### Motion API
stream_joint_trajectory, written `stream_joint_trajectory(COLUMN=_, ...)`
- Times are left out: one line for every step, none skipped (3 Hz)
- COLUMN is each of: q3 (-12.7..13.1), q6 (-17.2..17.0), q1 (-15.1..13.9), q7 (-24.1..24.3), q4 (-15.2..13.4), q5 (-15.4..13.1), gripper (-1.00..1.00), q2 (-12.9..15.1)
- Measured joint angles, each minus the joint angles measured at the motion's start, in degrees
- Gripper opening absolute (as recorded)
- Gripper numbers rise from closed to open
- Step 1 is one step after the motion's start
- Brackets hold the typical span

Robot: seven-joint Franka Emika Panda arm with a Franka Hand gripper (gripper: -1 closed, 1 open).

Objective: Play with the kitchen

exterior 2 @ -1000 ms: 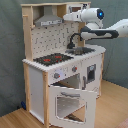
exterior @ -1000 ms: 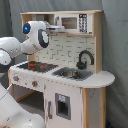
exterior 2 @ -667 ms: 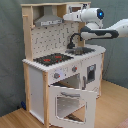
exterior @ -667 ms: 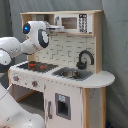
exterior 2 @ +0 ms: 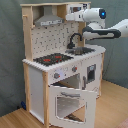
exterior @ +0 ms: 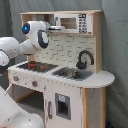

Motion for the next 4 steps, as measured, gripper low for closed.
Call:
stream_joint_trajectory(q3=-2.99, q6=0.61, q1=4.27, q7=0.0, q4=-2.63, q5=0.07, gripper=-1.0, q2=0.09)
stream_joint_trajectory(q3=-5.46, q6=3.05, q1=7.88, q7=-0.17, q4=-5.42, q5=0.08, gripper=-1.0, q2=0.23)
stream_joint_trajectory(q3=-7.92, q6=5.91, q1=11.57, q7=-1.07, q4=-8.18, q5=0.08, gripper=-1.0, q2=0.69)
stream_joint_trajectory(q3=-10.5, q6=7.74, q1=15.62, q7=-2.82, q4=-10.12, q5=0.08, gripper=-1.0, q2=2.24)
